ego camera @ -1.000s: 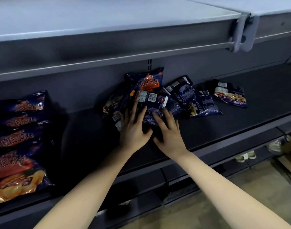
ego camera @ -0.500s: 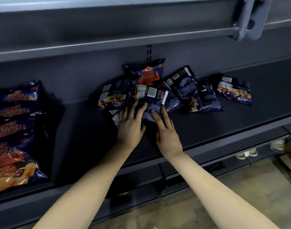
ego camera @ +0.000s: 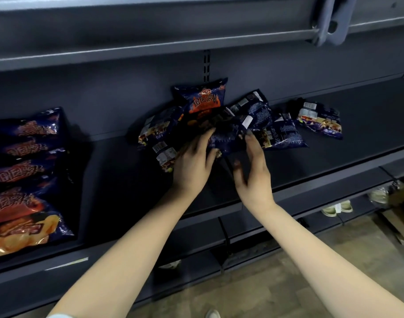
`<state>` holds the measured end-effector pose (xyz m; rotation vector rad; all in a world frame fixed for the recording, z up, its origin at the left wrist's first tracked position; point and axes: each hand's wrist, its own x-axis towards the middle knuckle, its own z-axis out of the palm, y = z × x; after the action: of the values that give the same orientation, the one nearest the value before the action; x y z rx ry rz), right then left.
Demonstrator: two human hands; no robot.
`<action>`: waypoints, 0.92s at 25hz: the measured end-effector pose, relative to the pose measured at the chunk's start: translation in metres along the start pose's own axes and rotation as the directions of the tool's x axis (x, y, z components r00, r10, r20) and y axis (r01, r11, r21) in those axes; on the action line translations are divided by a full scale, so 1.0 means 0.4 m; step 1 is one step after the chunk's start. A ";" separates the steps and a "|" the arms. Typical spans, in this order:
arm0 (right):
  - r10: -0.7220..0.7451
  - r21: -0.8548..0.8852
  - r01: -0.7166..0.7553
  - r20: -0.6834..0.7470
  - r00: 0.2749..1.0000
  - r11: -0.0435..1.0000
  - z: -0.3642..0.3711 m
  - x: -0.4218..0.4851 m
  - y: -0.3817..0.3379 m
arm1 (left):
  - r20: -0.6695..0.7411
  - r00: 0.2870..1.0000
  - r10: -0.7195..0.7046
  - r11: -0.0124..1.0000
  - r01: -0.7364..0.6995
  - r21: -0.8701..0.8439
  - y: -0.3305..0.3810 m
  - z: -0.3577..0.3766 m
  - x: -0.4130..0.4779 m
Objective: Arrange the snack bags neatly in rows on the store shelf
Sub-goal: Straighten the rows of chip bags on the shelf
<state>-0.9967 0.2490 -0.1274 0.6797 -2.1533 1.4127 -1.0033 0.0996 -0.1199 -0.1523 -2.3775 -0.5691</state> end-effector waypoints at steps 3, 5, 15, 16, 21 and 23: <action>-0.025 0.010 0.026 -0.046 0.999 1.000 -0.024 0.028 -0.022 | -0.026 0.983 -0.184 0.972 0.178 -0.152 0.029 -0.048 0.023; 0.054 0.040 -0.051 -0.063 0.997 0.998 -0.024 0.037 -0.028 | 0.008 0.955 -0.296 0.912 0.285 -0.297 0.031 -0.085 0.043; 0.341 0.570 -0.541 0.426 0.838 0.618 0.103 0.040 -0.116 | 0.528 0.619 -0.581 0.291 0.764 -0.575 -0.079 -0.294 -0.040; 0.362 0.602 -0.571 0.443 0.820 0.558 0.131 0.036 -0.132 | 0.527 0.608 -0.594 0.264 0.766 -0.585 -0.103 -0.312 -0.054; 0.477 0.733 -0.666 0.540 0.693 0.136 0.250 0.027 -0.220 | 0.571 0.602 -0.559 0.050 0.711 -0.701 -0.199 -0.370 -0.117; 0.497 0.726 -0.688 0.596 0.631 0.002 0.296 0.031 -0.250 | 0.537 0.629 -0.563 0.002 0.650 -0.760 -0.231 -0.366 -0.135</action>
<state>-0.9568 0.1029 -0.0927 0.0796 -1.4558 3.3598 -0.8985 -0.0453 -0.0891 0.4544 -1.6806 -2.4262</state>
